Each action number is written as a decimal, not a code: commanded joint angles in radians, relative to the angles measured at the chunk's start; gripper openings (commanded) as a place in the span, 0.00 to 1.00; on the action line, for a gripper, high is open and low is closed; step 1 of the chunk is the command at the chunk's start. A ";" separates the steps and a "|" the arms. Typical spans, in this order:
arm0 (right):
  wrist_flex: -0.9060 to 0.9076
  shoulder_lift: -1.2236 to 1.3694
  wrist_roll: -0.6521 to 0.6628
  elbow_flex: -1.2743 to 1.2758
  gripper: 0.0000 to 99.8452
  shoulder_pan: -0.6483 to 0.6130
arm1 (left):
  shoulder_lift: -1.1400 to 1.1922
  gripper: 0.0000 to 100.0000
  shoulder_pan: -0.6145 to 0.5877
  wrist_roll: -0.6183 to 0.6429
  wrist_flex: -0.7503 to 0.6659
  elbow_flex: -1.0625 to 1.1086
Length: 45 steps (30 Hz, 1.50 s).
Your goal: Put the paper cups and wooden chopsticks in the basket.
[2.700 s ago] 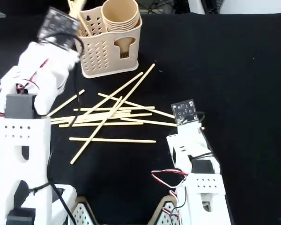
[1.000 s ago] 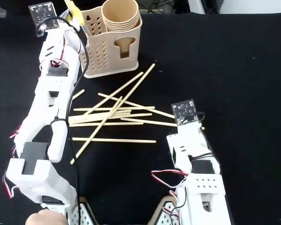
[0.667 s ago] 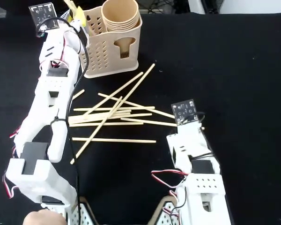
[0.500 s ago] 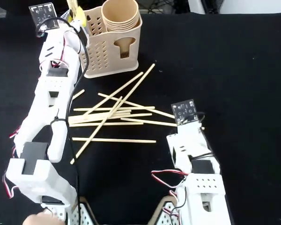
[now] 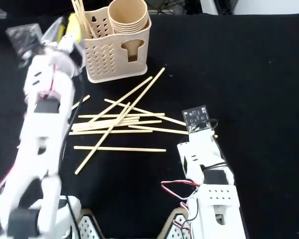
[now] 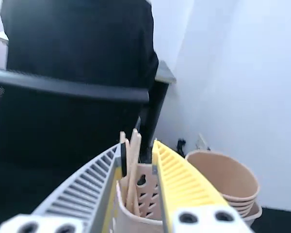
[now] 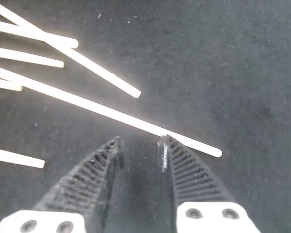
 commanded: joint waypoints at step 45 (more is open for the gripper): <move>-0.018 -0.012 0.002 0.001 0.14 -0.008 | 0.961 0.20 -0.168 -1.343 1.267 -0.568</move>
